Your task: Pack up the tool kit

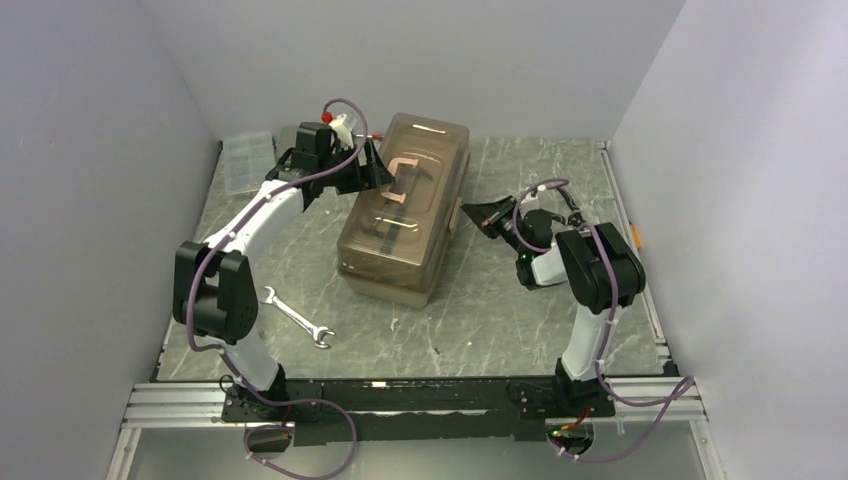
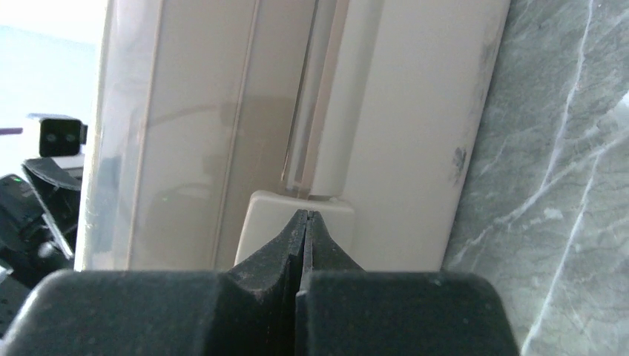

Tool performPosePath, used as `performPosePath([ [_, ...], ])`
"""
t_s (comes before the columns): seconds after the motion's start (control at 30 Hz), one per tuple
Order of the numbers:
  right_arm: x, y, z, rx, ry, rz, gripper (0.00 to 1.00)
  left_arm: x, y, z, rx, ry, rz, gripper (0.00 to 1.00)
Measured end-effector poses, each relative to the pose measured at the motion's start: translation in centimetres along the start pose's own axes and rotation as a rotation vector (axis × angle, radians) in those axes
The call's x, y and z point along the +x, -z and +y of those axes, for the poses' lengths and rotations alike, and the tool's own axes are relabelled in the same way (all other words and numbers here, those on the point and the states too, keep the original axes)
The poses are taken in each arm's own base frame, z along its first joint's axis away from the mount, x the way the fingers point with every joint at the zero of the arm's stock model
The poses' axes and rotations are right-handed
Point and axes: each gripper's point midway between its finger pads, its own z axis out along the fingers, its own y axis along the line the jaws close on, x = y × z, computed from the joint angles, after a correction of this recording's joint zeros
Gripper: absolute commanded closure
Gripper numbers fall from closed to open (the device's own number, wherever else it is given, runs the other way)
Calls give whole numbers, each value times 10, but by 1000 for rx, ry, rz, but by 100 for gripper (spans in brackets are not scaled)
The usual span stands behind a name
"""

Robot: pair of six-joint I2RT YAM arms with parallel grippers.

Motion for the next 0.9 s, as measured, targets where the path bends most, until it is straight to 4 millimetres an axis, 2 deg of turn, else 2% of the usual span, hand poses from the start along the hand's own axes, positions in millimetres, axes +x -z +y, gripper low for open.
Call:
performPosePath([
  [0.13,5,7,5,64,47,49,100,0,3,1,-25,-3,-13,8],
  [0.2,10,14,8,99,80,88,100,2,6,1,-42,0,-8,3],
  [0.33,17,31,17,162,163,144,93,12,19,1,-81,4,26,1],
  [0.47,10,53,33,221,279,139,73,7,46,1,-157,-27,-8,1],
  [0.57,-3,73,50,263,382,100,43,4,78,-2,-201,-58,-72,1],
  [0.67,-19,92,69,293,477,44,18,9,118,-1,-245,-72,-173,1],
  [0.73,-32,107,81,316,541,-5,8,25,144,5,-269,-63,-244,1],
  [0.8,-42,121,91,341,596,-50,3,45,161,19,-298,-50,-310,1],
  [0.9,-58,142,91,415,662,-127,1,88,175,57,-398,-11,-360,1],
])
